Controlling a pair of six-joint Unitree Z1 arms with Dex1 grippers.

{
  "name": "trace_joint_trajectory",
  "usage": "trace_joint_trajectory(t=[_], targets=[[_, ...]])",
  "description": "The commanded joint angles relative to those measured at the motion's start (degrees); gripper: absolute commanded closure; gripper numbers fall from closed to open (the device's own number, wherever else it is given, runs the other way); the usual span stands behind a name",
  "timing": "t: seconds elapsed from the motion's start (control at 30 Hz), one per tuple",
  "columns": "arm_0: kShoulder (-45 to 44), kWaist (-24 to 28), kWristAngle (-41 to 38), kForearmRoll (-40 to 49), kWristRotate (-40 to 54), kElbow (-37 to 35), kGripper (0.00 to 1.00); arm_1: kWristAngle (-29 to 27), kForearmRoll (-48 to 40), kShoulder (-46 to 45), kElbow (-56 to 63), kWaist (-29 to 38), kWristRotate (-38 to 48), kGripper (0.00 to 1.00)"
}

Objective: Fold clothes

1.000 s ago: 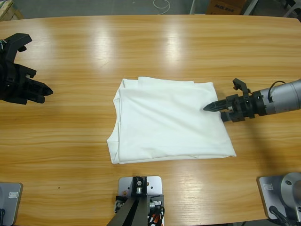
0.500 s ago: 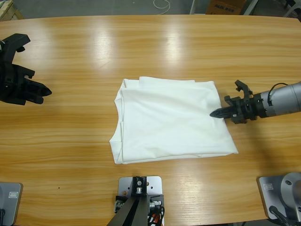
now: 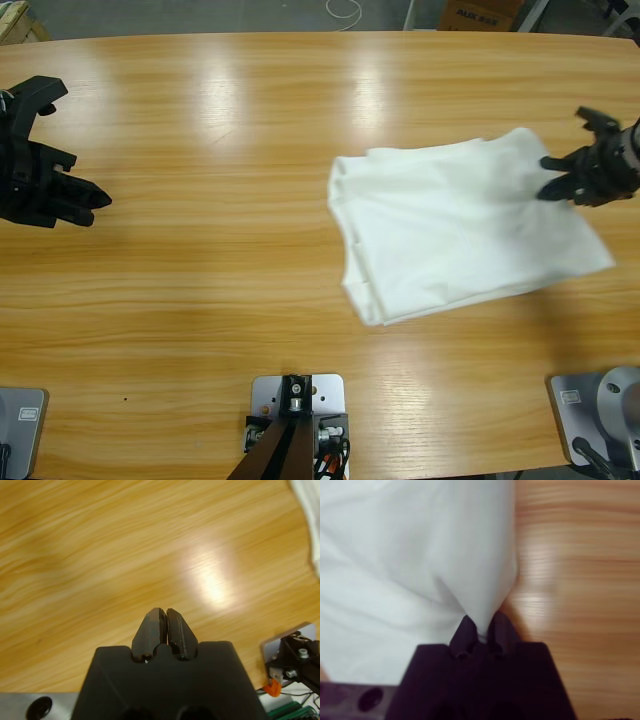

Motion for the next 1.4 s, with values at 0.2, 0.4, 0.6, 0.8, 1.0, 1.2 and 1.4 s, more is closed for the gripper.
trace_joint_trajectory(t=[0.2,0.4,0.6,0.8,1.0,1.2,1.4], targets=[[-0.62,-0.58,1.03,-2.19,-0.72,3.93,1.0,-29.2,32.81,3.85,-26.7,25.4,2.04,1.0],[-0.29,-0.67,1.03,-3.89,-0.86,4.87,1.0,-30.57,43.06,16.61,-40.85,43.76,5.72,1.0],[-0.6,-0.67,1.03,-5.09,-1.09,6.46,1.0,-24.93,39.45,21.5,-39.03,48.84,7.41,1.0],[-0.81,-0.63,1.11,-5.4,-1.33,6.93,1.0,-19.64,35.08,21.8,-32.94,58.46,11.91,1.0],[-0.55,-0.69,1.04,-5.77,-1.4,6.79,1.0,-19.22,33.04,25.22,-32.58,60.08,11.38,1.0],[-1.24,-0.81,1.03,-5.77,-1.47,7.37,1.0,-21.71,33.62,24.68,-33.45,59.94,10.02,1.0],[0.12,-2.52,0.83,-6.58,-1.53,6.74,1.0,-22.91,38.1,16.12,-39.99,53.87,8.9,1.0]])
